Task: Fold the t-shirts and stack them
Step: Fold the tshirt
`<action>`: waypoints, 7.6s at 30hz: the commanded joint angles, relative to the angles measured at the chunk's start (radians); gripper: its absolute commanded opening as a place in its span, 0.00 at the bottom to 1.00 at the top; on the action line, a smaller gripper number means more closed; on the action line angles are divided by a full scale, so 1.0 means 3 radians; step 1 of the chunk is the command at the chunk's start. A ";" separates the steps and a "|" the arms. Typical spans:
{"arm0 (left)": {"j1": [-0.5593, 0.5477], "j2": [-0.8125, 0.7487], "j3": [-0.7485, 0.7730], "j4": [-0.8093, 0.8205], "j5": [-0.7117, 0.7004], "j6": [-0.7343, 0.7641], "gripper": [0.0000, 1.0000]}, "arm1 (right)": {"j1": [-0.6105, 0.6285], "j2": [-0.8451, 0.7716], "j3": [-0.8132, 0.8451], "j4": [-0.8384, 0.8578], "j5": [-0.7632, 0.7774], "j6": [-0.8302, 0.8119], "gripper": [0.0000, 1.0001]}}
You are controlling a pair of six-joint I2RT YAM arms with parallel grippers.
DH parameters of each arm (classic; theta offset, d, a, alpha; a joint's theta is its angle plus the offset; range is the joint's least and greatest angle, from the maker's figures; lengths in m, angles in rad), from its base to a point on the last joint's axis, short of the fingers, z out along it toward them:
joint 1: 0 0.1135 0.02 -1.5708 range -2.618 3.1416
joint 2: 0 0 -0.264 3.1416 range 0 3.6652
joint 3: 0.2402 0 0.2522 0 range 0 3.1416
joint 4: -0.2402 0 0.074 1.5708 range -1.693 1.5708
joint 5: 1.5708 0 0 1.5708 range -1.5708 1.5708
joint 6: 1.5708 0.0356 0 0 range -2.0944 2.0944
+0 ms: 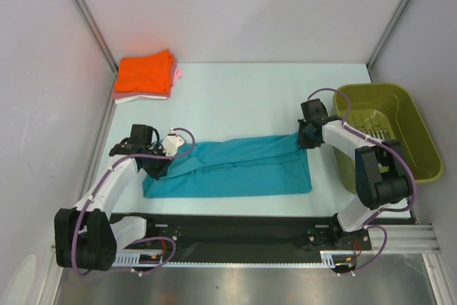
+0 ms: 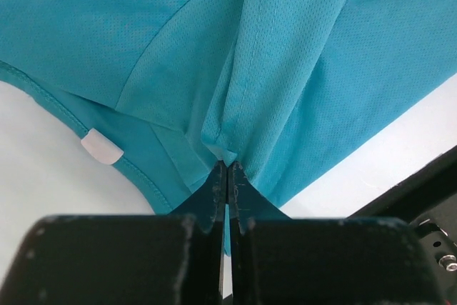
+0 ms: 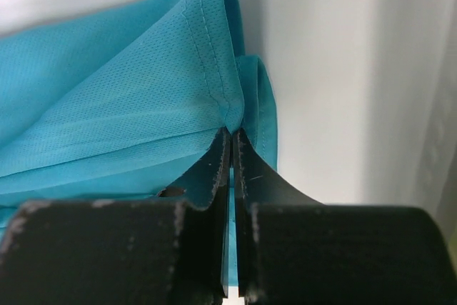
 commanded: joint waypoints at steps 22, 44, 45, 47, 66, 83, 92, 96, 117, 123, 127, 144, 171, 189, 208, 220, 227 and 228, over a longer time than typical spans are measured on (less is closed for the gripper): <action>0.0022 0.0075 0.0239 -0.0188 0.0177 0.0569 0.53 | 0.0379 -0.0921 0.0167 -0.0551 0.0383 0.0066 0.53; 0.0687 0.0868 0.0598 0.0716 -0.0166 -0.1041 0.57 | 0.2338 0.1946 0.2657 0.0523 -0.1320 -0.0129 0.49; 0.0692 0.0898 0.0608 0.0726 -0.0156 -0.1051 0.57 | 0.2348 0.1962 0.2642 0.0508 -0.1299 -0.0108 0.47; 0.0692 0.0898 0.0593 0.0736 -0.0135 -0.1067 0.57 | 0.2369 0.1957 0.2581 0.0518 -0.1279 -0.0057 0.44; 0.0692 0.0679 0.0603 0.0603 0.0044 -0.0878 0.57 | 0.2624 0.1262 0.1722 0.0503 -0.1274 -0.0225 0.14; 0.0508 0.0577 0.0644 -0.0234 0.0806 -0.0270 0.50 | 0.2533 0.0653 0.1231 0.0711 -0.1111 -0.0037 0.34; 0.0452 0.0489 0.0267 0.0110 0.0260 0.0074 0.56 | 0.2604 0.0903 0.1140 0.1193 -0.0517 0.0383 0.43; 0.0457 0.0622 0.0347 0.0373 0.0218 -0.0232 0.56 | 0.2660 0.0995 0.1108 0.1316 -0.0594 0.0332 0.44; 0.0462 0.1272 0.0675 0.0987 -0.0493 -0.0729 0.56 | 0.2803 0.0991 0.0909 0.0932 -0.0542 0.0178 0.00; 0.0462 0.1323 0.0782 0.1022 -0.0610 -0.0699 0.56 | 0.2793 0.0980 0.0863 0.0912 -0.0614 0.0132 0.11; 0.0462 0.1277 0.0859 0.0860 -0.0484 -0.0683 0.56 | 0.2757 0.0960 0.1056 0.0754 -0.0655 0.0051 0.44; 0.0503 0.1880 0.1222 0.0762 -0.0355 -0.0765 0.65 | 0.0708 -0.0176 0.0668 -0.0401 -0.0405 -0.0266 0.44; 0.0094 0.2877 0.2468 0.0747 -0.0753 -0.0934 0.00 | -0.0086 0.0597 0.0495 -0.0407 -0.0251 -0.0267 0.00; -0.0698 0.4810 0.5384 0.0618 -0.1368 -0.0704 0.00 | 0.0828 -0.0635 -0.0921 -0.0832 -0.0665 0.0914 0.00; -0.0959 0.4233 0.5420 0.1043 -0.1567 -0.0658 0.99 | 0.0681 -0.1306 -0.0421 -0.1644 -0.0538 0.0875 0.58; -0.1541 0.2118 0.3350 -0.0266 0.0100 -0.0010 0.76 | 0.0390 -0.1188 -0.0528 -0.1108 -0.0777 0.0588 0.53; -0.1957 0.0521 0.1090 0.0290 -0.0037 0.0576 0.62 | 0.0369 -0.1295 -0.0840 -0.0730 -0.0829 0.0542 0.52; -0.1850 0.0490 0.0998 0.0392 -0.0114 0.0296 0.60 | 0.0380 -0.1336 -0.0855 -0.0714 -0.0844 0.0541 0.52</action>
